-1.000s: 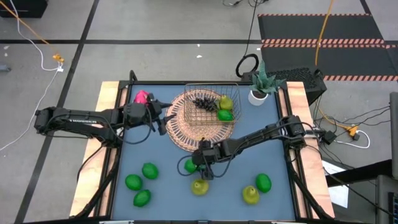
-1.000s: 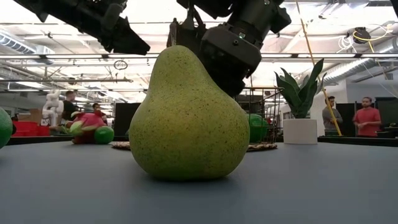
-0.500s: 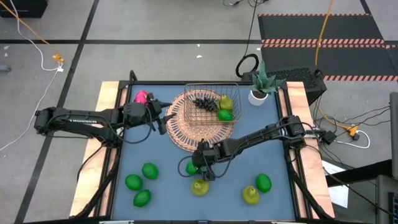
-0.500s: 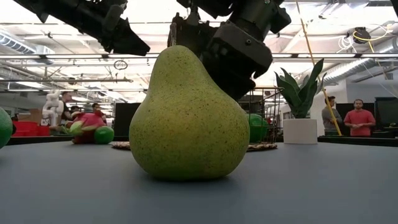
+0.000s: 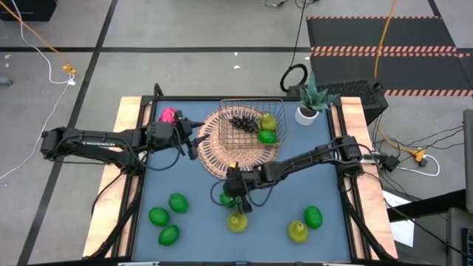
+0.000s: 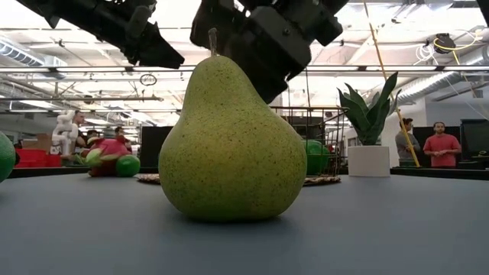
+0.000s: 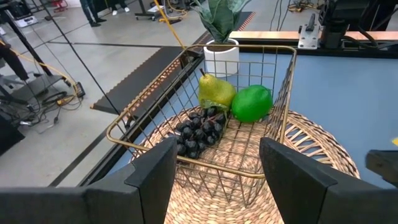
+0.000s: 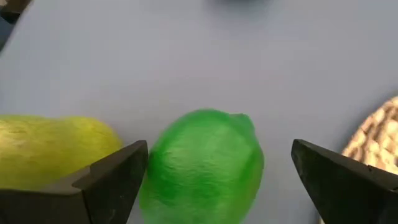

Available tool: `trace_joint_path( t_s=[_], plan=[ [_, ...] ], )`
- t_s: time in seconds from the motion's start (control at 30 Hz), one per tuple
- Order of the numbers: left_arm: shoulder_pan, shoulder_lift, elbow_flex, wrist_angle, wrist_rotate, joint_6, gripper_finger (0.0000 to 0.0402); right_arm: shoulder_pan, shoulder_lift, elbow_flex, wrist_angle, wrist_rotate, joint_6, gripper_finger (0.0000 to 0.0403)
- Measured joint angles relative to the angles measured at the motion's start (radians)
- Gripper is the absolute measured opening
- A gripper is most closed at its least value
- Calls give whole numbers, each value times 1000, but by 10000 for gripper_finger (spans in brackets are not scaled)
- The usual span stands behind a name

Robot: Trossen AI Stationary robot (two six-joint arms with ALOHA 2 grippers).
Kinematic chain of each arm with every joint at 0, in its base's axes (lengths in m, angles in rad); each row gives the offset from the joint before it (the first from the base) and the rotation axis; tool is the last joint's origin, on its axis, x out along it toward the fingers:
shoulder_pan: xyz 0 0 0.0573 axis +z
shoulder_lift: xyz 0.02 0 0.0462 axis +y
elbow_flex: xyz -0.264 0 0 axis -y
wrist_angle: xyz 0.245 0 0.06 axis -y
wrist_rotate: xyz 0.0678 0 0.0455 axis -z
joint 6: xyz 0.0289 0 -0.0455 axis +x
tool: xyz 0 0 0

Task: Build produce basket
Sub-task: Put the green lime into the wire basket

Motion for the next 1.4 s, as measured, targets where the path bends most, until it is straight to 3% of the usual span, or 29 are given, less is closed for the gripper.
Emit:
trace_joint_path(
  t_s=[0.17, 0.53, 0.83, 1.03, 1.4],
  plan=[
    [0, 0, 0, -1, 0, 0, 232, -6, 0, 0, -4, 0, 4, 352],
    [0, 0, 0, -10, 0, -8, 232, -6, -4, 2, -1, 7, 20, 188],
    [0, 0, 0, -13, 0, -9, 232, -6, -30, 2, -44, 3, 64, 128],
    [0, 0, 1, -16, 0, -15, 232, -18, -63, -2, -61, 4, 126, 163],
    [0, 0, 1, -24, 0, -20, 232, -3, -15, -2, -37, 4, 262, 337]
  ],
)
